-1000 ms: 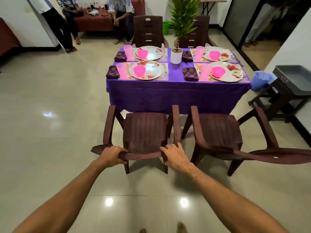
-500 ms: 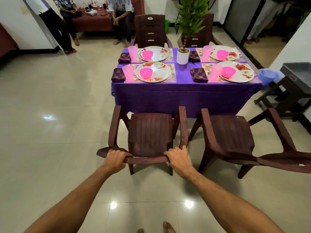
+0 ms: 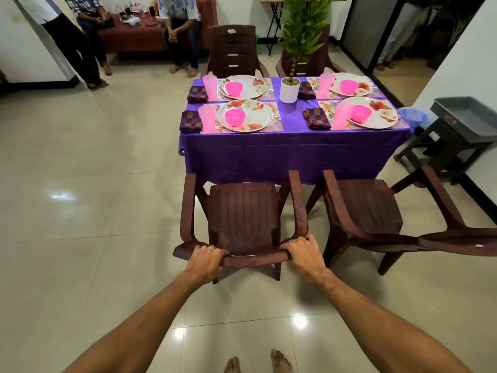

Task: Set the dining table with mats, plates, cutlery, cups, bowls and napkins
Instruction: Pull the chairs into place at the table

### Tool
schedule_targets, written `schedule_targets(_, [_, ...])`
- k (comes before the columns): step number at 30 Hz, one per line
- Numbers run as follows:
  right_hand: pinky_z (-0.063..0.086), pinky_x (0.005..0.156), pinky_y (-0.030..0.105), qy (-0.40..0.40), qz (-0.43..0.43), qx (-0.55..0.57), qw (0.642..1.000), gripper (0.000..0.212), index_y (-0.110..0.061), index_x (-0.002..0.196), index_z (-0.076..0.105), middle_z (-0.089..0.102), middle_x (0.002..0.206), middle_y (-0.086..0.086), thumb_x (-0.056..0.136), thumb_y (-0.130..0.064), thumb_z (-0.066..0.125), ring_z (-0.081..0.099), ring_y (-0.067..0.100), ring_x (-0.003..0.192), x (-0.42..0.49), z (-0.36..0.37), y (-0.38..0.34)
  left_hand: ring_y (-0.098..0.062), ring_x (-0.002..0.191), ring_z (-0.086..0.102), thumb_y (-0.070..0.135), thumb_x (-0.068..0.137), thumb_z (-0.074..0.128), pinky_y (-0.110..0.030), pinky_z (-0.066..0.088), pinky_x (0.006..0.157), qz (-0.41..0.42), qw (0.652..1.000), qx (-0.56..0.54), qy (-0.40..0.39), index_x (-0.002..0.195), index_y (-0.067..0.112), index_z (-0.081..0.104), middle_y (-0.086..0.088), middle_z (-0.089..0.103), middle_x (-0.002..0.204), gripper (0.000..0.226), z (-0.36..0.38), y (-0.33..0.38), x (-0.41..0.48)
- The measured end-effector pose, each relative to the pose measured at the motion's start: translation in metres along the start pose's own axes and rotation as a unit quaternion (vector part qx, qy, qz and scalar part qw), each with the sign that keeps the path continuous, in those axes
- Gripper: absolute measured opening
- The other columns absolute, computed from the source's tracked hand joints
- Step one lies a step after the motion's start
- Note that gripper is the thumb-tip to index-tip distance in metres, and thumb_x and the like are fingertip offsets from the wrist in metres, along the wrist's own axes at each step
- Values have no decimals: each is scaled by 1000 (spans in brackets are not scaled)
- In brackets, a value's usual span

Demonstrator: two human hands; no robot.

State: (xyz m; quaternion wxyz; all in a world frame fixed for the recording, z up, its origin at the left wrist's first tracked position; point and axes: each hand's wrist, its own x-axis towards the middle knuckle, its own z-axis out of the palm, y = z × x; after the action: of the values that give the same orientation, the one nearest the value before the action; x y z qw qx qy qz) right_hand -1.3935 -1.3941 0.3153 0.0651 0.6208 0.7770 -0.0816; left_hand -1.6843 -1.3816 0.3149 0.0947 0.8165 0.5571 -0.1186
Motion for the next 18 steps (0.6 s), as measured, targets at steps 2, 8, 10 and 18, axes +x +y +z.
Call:
schedule_targets(2, [35, 99, 41, -1, 6, 7, 1000, 32, -36, 124, 65, 70, 115, -11, 95, -27, 58, 60, 17, 115, 1, 0, 1, -23, 110, 63, 18, 90, 53, -43, 45, 99, 2, 1000, 1, -1, 133, 34, 58, 2, 70, 118, 47, -1, 1, 2])
schedule_targets(8, [36, 93, 40, 5, 7, -9, 1000, 33, -37, 123, 65, 71, 113, -10, 93, -26, 58, 61, 18, 112, 4, 0, 6, -24, 109, 64, 19, 88, 54, -44, 46, 99, 2, 1000, 0, -11, 135, 34, 56, 0, 70, 118, 50, -1, 3, 9])
schedule_targets(10, [35, 95, 40, 7, 9, -6, 1000, 32, -38, 124, 65, 71, 112, -10, 94, -27, 56, 61, 18, 112, 7, -1, 10, -24, 109, 64, 20, 90, 54, -44, 46, 100, 1, 1000, -6, -12, 135, 33, 56, 0, 70, 118, 48, -2, 6, 12])
schedule_targets(18, [34, 99, 39, -1, -1, -5, 1000, 32, -35, 128, 63, 70, 117, -7, 98, -27, 53, 59, 19, 117, 4, -2, 13, -25, 111, 63, 18, 90, 55, -43, 47, 98, -1, 1000, -3, -18, 137, 32, 55, -1, 69, 120, 50, -1, 9, 12])
